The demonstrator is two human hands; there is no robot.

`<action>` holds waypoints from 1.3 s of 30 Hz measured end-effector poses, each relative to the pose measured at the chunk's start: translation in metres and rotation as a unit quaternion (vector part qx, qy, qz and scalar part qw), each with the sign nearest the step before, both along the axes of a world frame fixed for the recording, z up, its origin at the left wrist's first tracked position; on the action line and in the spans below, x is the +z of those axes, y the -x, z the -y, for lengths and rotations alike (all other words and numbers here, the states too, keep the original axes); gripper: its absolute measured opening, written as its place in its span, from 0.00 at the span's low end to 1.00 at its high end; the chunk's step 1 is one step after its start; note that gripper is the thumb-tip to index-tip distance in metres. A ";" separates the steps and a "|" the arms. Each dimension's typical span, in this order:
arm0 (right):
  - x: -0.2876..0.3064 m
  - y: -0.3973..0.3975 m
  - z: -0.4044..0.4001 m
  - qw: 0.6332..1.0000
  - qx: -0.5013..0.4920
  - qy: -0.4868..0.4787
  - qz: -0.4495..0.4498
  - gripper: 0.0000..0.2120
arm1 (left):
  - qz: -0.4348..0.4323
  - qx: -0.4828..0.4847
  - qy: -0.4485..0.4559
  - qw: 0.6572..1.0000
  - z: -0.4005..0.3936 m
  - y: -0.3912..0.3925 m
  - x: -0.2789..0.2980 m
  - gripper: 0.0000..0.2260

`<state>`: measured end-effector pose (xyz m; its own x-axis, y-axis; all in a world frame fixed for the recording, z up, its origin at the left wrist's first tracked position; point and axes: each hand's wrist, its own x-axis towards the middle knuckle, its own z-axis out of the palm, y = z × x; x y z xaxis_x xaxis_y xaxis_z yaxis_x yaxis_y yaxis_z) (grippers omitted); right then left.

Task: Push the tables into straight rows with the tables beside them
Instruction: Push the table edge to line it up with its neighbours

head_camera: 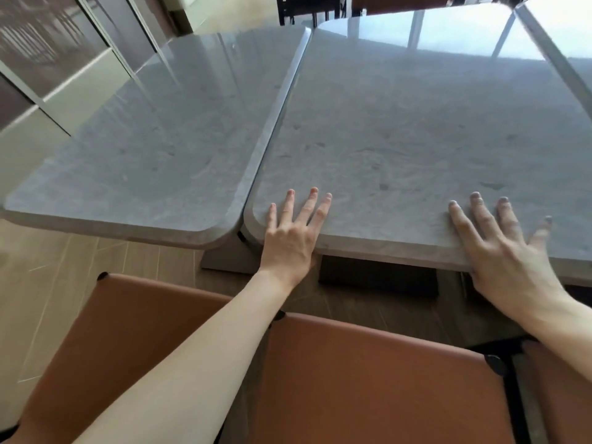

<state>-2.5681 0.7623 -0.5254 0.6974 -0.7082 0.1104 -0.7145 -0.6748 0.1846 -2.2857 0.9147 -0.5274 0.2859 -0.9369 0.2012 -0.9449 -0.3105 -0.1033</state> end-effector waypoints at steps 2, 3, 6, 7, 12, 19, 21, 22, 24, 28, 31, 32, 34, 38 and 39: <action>-0.001 -0.003 -0.002 0.999 -0.015 -0.021 -0.024 0.56 | -0.002 0.006 -0.009 1.000 0.001 0.001 0.004 0.46; 0.000 -0.004 -0.003 0.999 -0.021 -0.031 -0.029 0.57 | 0.001 0.005 -0.022 1.000 0.001 0.002 0.006 0.46; 0.008 -0.007 -0.009 0.997 -0.040 -0.053 -0.041 0.58 | 0.014 0.004 -0.083 0.996 0.002 0.007 0.014 0.46; 0.010 -0.009 -0.012 0.996 -0.050 -0.057 -0.041 0.57 | 0.015 0.006 -0.099 0.995 0.002 0.008 0.018 0.46; 0.020 -0.011 -0.023 0.994 -0.080 -0.057 -0.053 0.52 | -0.005 0.023 -0.125 0.992 0.000 0.014 0.028 0.46; 0.016 -0.007 -0.024 0.993 -0.091 -0.054 -0.054 0.46 | -0.049 0.046 -0.102 0.993 -0.004 0.020 0.031 0.49; 0.009 -0.005 -0.022 0.994 -0.088 -0.032 -0.048 0.49 | -0.047 0.048 -0.101 0.993 -0.005 0.020 0.028 0.50; 0.004 -0.004 -0.020 0.995 -0.083 -0.019 -0.044 0.52 | -0.042 0.050 -0.099 0.993 -0.005 0.019 0.026 0.50; -0.003 -0.004 -0.018 0.996 -0.080 -0.003 -0.030 0.58 | -0.024 0.047 -0.093 0.994 -0.004 0.018 0.021 0.48; -0.006 -0.004 -0.021 0.996 -0.084 -0.015 -0.034 0.60 | 0.011 0.041 -0.078 0.996 -0.005 0.018 0.015 0.46; 0.000 -0.007 -0.025 0.993 -0.097 -0.034 -0.052 0.59 | 0.015 0.036 -0.111 0.993 -0.003 0.017 0.019 0.46; 0.003 -0.008 -0.025 0.994 -0.096 -0.037 -0.048 0.57 | 0.013 0.037 -0.119 0.992 -0.003 0.018 0.022 0.46; 0.012 -0.012 -0.027 0.994 -0.091 -0.049 -0.047 0.53 | -0.006 0.044 -0.131 0.990 -0.004 0.020 0.029 0.45; 0.015 -0.008 -0.033 0.991 -0.105 -0.053 -0.057 0.49 | -0.026 0.048 -0.130 0.990 -0.009 0.024 0.032 0.45; 0.012 -0.006 -0.035 0.992 -0.104 -0.049 -0.054 0.49 | -0.022 0.051 -0.129 0.990 -0.011 0.025 0.029 0.45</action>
